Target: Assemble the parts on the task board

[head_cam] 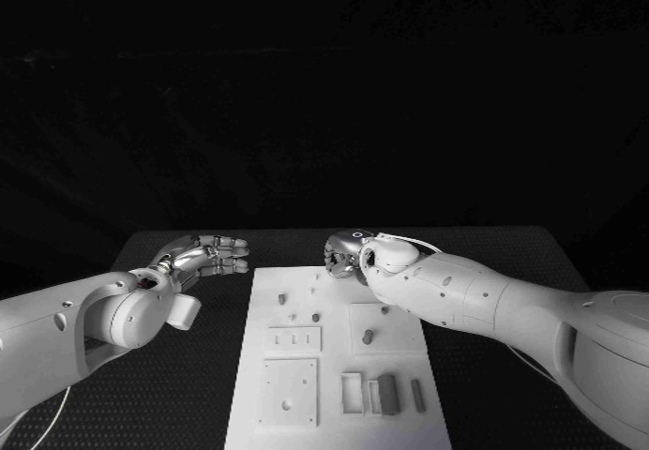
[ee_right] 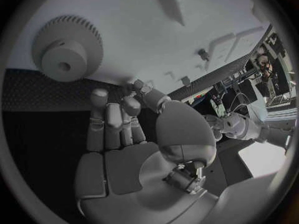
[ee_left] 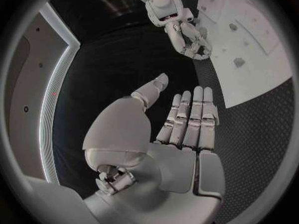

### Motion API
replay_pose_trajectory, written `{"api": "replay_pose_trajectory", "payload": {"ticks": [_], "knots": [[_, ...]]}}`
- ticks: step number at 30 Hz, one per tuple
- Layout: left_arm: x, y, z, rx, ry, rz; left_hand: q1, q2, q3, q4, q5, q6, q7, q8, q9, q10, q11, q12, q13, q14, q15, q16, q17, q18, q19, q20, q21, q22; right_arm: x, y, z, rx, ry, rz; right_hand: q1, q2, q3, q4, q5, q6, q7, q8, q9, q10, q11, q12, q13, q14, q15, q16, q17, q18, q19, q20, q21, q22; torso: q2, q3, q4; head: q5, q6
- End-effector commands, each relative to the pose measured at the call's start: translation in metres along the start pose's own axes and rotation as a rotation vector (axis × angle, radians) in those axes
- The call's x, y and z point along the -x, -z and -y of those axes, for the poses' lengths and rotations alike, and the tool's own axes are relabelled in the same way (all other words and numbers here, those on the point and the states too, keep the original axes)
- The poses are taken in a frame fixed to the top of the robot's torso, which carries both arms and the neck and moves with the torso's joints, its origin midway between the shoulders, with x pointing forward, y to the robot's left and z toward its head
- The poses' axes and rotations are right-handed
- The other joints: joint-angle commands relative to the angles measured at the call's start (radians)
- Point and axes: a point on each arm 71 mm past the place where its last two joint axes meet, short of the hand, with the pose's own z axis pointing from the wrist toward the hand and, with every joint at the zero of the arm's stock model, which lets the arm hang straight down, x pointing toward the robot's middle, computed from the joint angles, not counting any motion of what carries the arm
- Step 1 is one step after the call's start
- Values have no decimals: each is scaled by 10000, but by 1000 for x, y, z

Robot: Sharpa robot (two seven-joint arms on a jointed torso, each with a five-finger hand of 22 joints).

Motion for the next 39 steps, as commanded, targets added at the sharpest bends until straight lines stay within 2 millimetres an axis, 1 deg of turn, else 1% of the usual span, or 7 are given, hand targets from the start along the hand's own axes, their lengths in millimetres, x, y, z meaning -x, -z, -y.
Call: {"api": "replay_pose_trajectory", "payload": {"ticks": [1,5,14,18,23,31,39], "knots": [[-1,0,1,-57,31,-143,-78,18,-47,2,-58,-4,28,-55,-10,66,-1,-39,-16,43,-9,-44,16,-40,56,15,-62,-12,5,2,-2,229,-664,749,74,-89,95,-14,-8,270,60,122,117,6,-70,-33,-20,-47,-74,31,-116,211,-12,11,53,165,-7,-3,2,31,3],[-1,0,1,-62,31,-139,-77,15,-47,-1,-58,-5,28,-56,-11,65,-1,-40,-17,42,-9,-46,16,-40,55,15,-64,-12,8,4,-6,331,-1183,1052,53,-132,142,-10,-8,341,32,160,142,-33,-98,-79,-37,-191,-101,-16,-302,211,-40,23,33,154,0,-1,-8,49,12],[-1,1,0,-57,33,-130,-72,13,-45,-8,-58,-7,29,-59,-13,63,-1,-42,-17,41,-8,-50,18,-39,53,14,-70,-13,10,7,-12,820,-1880,1400,44,-183,187,-18,-8,398,6,189,165,-79,-125,-138,-59,-356,-129,-82,-512,211,-81,39,3,143,-2,-2,-2,77,8],[-1,1,0,-51,34,-131,-71,11,-45,-9,-58,-7,29,-60,-13,63,-1,-43,-17,41,-8,-53,18,-40,53,15,-73,-13,6,6,-14,836,-2105,956,20,-195,204,-10,-8,404,2,190,171,-124,-129,-176,-69,-393,-136,-117,-529,211,-128,59,-25,137,6,-1,-15,103,9],[-1,1,0,-48,34,-140,-72,10,-45,-10,-58,-7,30,-61,-14,62,0,-44,-18,40,-7,-55,19,-40,53,15,-76,-13,5,5,-22,1011,-2155,828,-11,-191,211,-1,-8,394,5,181,171,-158,-126,-200,-72,-425,-135,-139,-539,211,-163,79,-43,136,6,-9,-7,101,15],[-2,0,0,-50,35,-164,-71,9,-44,-11,-58,-8,31,-63,-15,61,0,-45,-18,40,-6,-59,20,-40,53,16,-80,-13,4,4,-36,1276,-2263,637,-22,-191,212,-1,-8,393,6,179,172,-166,-124,-205,-72,-436,-134,-144,-541,211,-176,87,-48,136,4,-5,-8,86,10],[-3,0,0,-45,36,-182,-70,8,-43,-11,-58,-9,32,-65,-16,60,1,-46,-18,40,-5,-63,22,-40,54,17,-85,-13,-5,1,-42,1349,-2103,455,-34,-187,216,-2,-8,392,7,178,173,-181,-123,-212,-71,-452,-132,-151,-544,211,-195,97,-55,137,1,-12,7,66,-16]]}}
